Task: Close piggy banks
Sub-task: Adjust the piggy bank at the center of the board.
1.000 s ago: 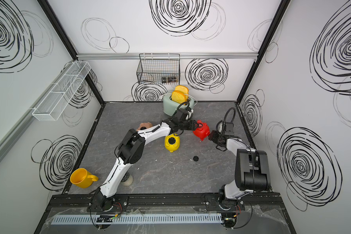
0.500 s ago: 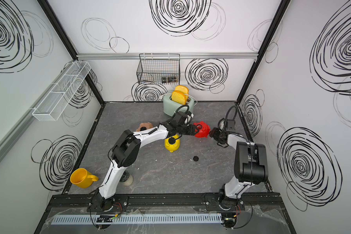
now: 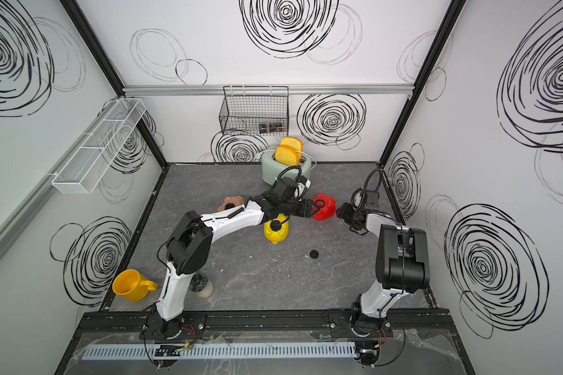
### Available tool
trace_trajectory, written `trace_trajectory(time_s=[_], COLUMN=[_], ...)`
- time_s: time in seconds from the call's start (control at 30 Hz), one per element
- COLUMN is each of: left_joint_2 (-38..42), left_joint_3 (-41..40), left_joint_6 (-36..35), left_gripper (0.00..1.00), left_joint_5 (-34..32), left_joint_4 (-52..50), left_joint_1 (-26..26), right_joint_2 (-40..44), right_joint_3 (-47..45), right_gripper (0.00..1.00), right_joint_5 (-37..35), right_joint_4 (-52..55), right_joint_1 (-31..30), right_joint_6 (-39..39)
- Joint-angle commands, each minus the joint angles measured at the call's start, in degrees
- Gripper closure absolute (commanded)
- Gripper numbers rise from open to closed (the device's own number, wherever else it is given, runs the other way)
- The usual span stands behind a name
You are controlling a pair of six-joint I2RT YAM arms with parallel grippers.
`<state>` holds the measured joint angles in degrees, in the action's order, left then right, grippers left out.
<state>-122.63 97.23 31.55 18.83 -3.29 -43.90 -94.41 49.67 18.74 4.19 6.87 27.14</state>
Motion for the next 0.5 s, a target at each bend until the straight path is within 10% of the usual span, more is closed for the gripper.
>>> trace_trajectory(time_s=[0.0,0.47], left_joint_2=[0.28,-11.47], left_joint_3=[2.9,14.54], left_joint_6=[-2.35,-4.31], left_gripper=[0.46,0.45], left_joint_5=[-2.76,-6.14], left_joint_4=[2.95,4.2], left_joint_1=[1.86,1.73], right_joint_2=[2.65,6.8], right_joint_3=[-1.85,-4.8], right_gripper=[0.34,0.35], right_joint_5=[-1.9,-4.7], right_joint_4=[0.0,-0.08], right_joint_1=[0.16,-3.72], right_joint_6=[0.81,1.28])
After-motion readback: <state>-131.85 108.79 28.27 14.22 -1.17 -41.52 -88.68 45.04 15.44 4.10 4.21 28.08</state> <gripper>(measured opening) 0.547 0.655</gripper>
